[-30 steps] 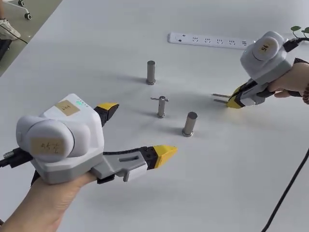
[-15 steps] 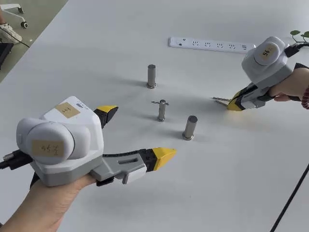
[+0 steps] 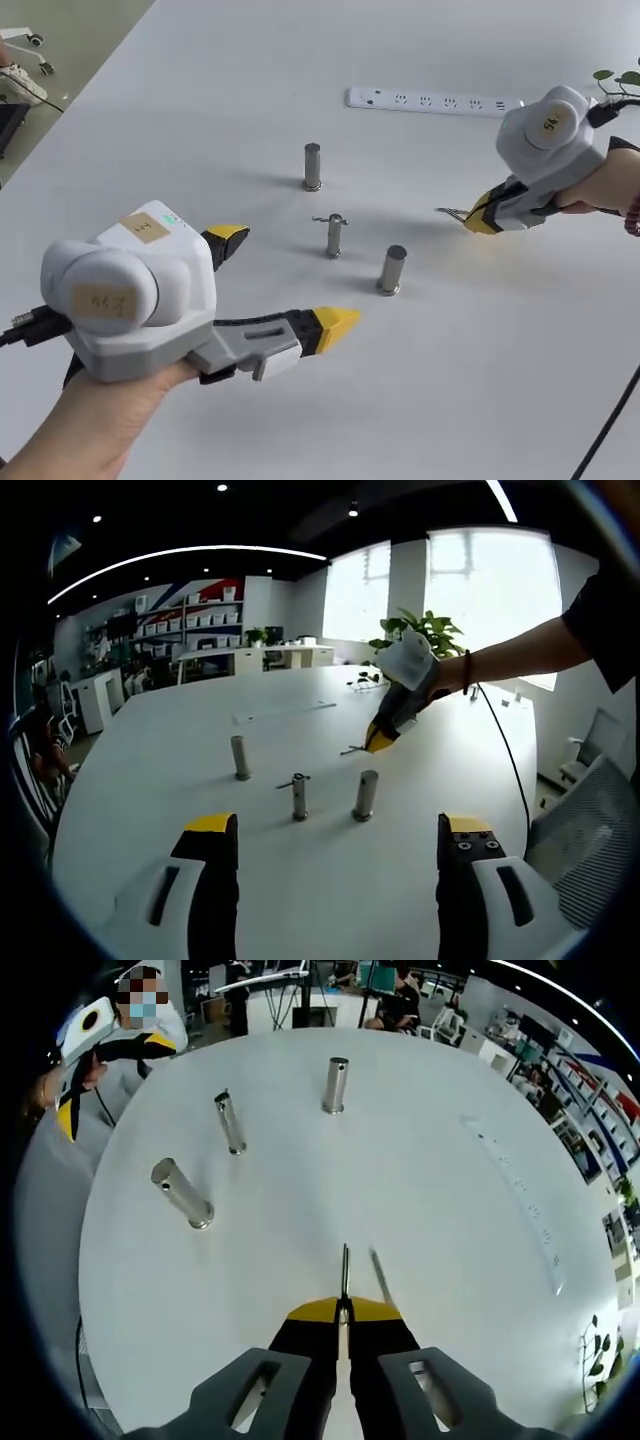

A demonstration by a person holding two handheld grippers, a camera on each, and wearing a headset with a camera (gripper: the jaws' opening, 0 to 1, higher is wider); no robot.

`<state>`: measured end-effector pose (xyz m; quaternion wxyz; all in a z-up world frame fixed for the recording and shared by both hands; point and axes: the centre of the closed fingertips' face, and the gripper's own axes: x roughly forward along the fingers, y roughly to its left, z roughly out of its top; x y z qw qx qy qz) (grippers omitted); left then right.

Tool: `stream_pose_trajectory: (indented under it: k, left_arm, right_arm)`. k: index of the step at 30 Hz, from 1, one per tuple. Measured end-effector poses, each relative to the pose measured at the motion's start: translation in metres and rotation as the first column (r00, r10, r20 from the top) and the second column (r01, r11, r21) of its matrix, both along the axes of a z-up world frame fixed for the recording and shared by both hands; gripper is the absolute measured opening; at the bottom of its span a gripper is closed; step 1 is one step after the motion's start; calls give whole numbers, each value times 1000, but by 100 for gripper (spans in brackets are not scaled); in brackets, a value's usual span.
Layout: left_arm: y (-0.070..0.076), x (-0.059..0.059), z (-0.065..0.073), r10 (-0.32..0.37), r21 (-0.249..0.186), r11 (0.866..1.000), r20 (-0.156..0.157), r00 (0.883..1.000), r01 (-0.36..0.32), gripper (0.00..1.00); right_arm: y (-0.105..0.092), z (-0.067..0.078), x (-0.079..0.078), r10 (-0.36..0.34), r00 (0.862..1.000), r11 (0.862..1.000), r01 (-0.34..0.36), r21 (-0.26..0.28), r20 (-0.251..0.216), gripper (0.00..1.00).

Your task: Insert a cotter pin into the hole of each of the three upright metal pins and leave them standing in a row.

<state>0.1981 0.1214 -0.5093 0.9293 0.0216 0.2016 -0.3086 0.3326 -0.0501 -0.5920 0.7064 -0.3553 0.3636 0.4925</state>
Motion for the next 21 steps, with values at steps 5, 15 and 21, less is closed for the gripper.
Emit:
stream_pose_trajectory:
  k: [5,15,21]
  left_arm:
    - [-6,-3,0,-20,-6,1000,-20,1000,20,73]
    - [-13,-4,2,-20,-24,1000,-36,999,19,71]
    - [-20,-6,2,-26,-70,997,-85,996,20,63]
  right_arm:
    - [8,15,-15,36,999,999,-37,29,33,0]
    - [26,42,-54,125,988,988,-133,77,95,0]
    - [38,54,-75,182,974,977,-194,86,134,0]
